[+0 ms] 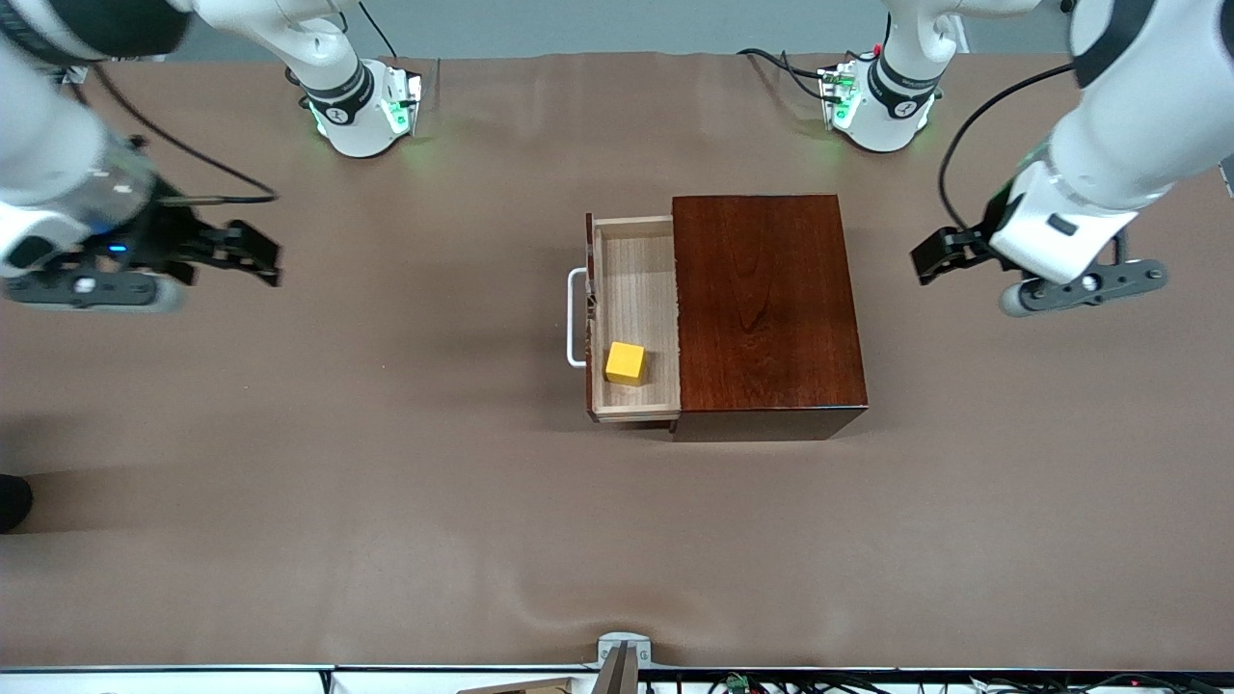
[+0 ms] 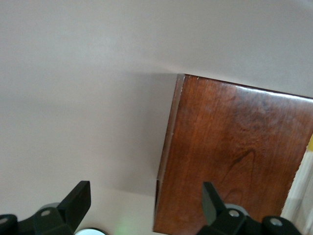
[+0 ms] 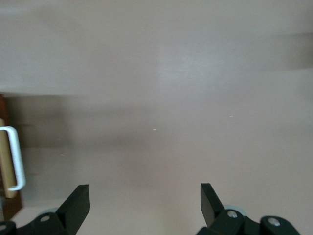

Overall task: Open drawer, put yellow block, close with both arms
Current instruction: 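Withdraw the right gripper while the left gripper moves to the drawer front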

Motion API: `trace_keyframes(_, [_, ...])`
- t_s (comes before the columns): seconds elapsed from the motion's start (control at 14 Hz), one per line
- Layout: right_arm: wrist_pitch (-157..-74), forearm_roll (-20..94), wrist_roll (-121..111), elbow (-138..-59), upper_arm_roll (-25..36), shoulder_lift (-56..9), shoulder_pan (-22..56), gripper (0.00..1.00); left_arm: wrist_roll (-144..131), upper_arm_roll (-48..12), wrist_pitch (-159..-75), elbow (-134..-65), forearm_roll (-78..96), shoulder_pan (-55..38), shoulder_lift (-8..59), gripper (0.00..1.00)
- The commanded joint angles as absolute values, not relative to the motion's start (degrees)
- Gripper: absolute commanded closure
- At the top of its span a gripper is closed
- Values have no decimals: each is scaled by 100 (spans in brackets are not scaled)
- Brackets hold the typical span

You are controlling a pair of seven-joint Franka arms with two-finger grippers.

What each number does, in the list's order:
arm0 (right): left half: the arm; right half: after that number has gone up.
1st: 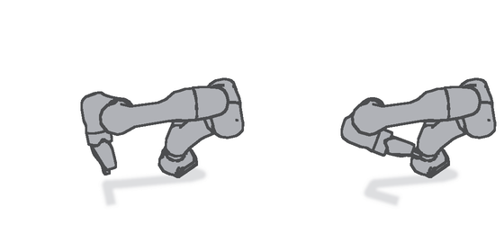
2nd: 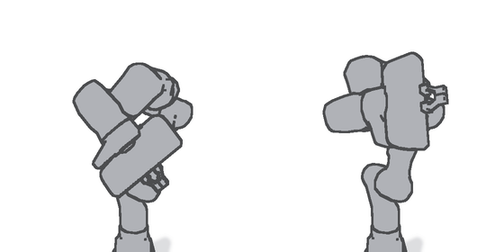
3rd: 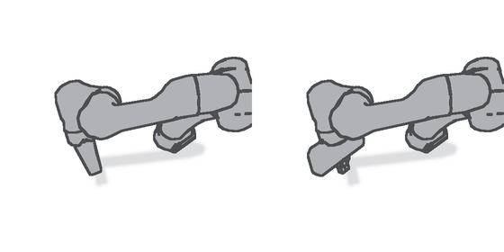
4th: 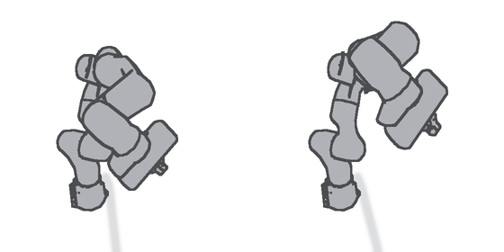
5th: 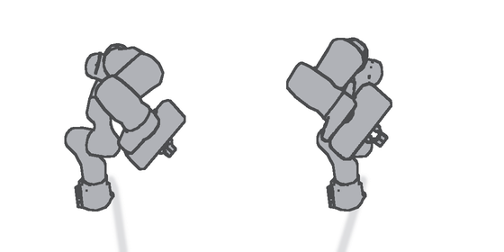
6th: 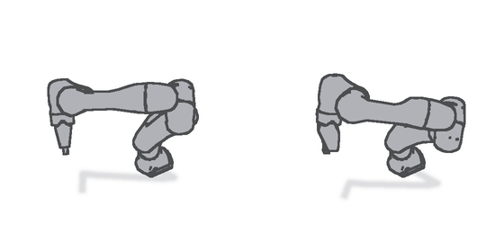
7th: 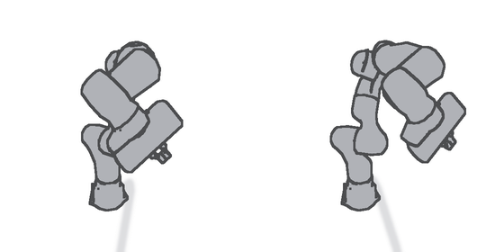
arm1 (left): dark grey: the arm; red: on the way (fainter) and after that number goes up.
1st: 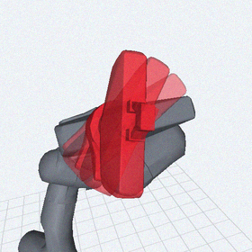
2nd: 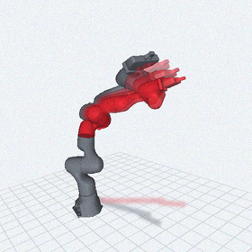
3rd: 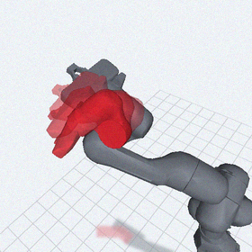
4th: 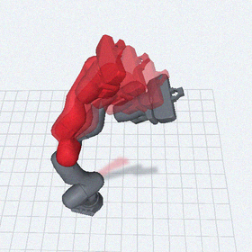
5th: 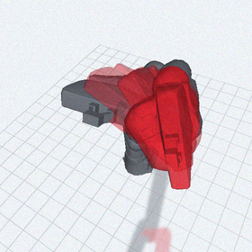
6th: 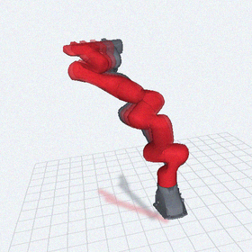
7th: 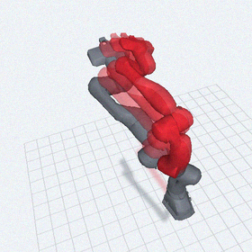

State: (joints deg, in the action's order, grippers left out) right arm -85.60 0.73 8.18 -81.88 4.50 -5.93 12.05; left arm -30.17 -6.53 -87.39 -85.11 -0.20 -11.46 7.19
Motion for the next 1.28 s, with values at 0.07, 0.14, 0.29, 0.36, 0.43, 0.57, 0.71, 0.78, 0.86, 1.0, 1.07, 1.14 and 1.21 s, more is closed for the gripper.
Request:
trace_keyframes(0.07, [-8657, -70, -69, -8569, 316, -317, 371, 0, -4268, -650, -8876, -8394, 53, -1677, 966, 0])
trace_keyframes(0.14, [-8675, -70, -175, -8613, 308, -273, 230, 0, -4506, -650, -8894, -8220, 53, -1870, 1132, 0])
trace_keyframes(0.29, [-8710, -70, -264, -8753, 246, -168, -69, 0, -5234, -650, -8894, -7911, 70, -2126, 1396, 0])
trace_keyframes(0.36, [-8710, -70, -255, -8789, 246, -158, -96, 0, -5673, -650, -8903, -7858, 62, -2205, 1415, 0])
trace_keyframes(0.43, [-8719, -70, -255, -8789, 246, -158, -123, 0, -5956, -659, -8903, -7849, 70, -2223, 1432, 0])
trace_keyframes(0.57, [-8693, -79, -176, -8780, 255, -141, -106, 0, -6431, -686, -8973, -7831, 62, -2477, 1555, 0])
trace_keyframes(0.71, [-8675, -88, -62, -8780, 255, -123, -88, 0, -7273, -694, -9245, -7805, 70, -2723, 1660, 0])
trace_keyframes(0.78, [-8684, -88, -53, -8780, 255, -123, -88, 0, -7678, -686, -9377, -7805, 62, -2899, 1731, 0])
trace_keyframes(0.86, [-8692, -88, -53, -8772, 255, -123, -88, 0, -8169, -686, -9508, -7805, 62, -3048, 1792, 0])
trace_keyframes(1.0, [-8710, -70, -44, -8771, 264, -114, -97, 0, -9022, -686, -9615, -7805, 62, -3338, 1933, 0])
trace_keyframes(1.07, [-8719, -70, -44, -8771, 264, -114, -97, 0, -9340, -686, -9711, -7805, 62, -3453, 1986, 0])
trace_keyframes(1.14, [-8727, -70, -44, -8763, 264, -114, -97, 0, -9656, -686, -9877, -7805, 62, -3559, 2030, 0])
trace_keyframes(1.21, [-8728, -79, -44, -8754, 264, -123, -88, 0, -9972, -686, -10053, -7805, 62, -3620, 2109, 0])
